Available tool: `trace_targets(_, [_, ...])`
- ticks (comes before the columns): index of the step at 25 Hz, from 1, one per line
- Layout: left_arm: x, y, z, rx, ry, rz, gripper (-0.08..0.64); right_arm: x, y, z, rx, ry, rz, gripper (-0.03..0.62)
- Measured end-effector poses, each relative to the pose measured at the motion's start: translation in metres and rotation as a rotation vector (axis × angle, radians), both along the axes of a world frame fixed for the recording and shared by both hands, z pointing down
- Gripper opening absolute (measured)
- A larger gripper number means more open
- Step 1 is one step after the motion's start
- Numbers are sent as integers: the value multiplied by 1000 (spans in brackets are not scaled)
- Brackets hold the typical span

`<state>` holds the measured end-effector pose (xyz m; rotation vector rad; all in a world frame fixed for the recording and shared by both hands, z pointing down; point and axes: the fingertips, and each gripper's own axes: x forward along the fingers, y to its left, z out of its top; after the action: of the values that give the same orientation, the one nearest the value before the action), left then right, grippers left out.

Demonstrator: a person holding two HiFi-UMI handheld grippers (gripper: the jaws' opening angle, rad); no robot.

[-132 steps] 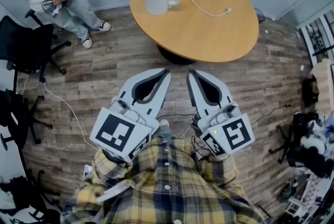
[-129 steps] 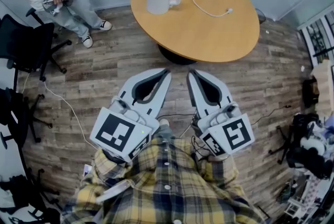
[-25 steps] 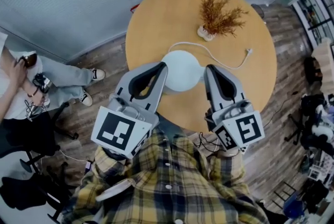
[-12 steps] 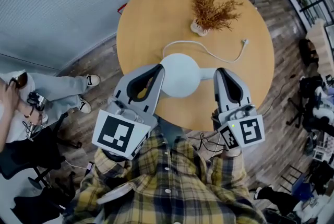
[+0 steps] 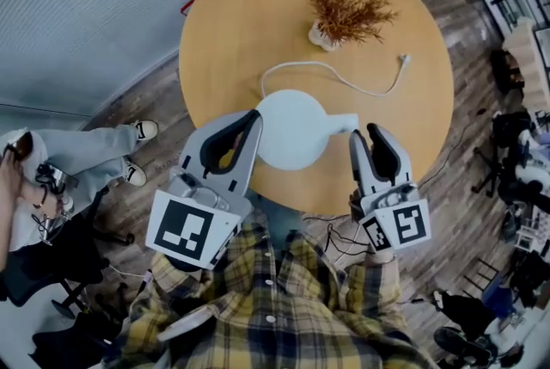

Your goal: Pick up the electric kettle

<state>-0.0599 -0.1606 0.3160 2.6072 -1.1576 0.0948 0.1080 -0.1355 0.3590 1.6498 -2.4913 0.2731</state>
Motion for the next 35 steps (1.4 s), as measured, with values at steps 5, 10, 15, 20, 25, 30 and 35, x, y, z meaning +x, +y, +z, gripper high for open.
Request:
trace_targets(5, [4, -5, 5, -2, -4, 11, 3, 6, 9, 19, -27, 12, 0, 172])
trace_targets(10, [8, -10, 14, -9, -5, 13, 3, 11, 13, 46, -67, 19, 0, 192])
trace_targets(15, [9, -15, 22, -17, -2, 0, 3, 16, 8, 74, -85, 19, 22, 195])
trace_targets(20, [4, -23, 27, -15, -4, -17, 3, 15, -3, 100, -106, 12, 15, 199])
trace_targets(25, [-2, -28, 33, -31, 0, -33, 3, 9, -17, 114, -101, 20, 6, 198])
trace_targets(30, [-9, -33, 37, -40, -2, -51, 3, 5, -33, 119, -89, 23, -2, 198])
trace_targets(35, [-13, -37, 40, -50, 1, -59, 3, 0, -49, 123, -79, 26, -9, 198])
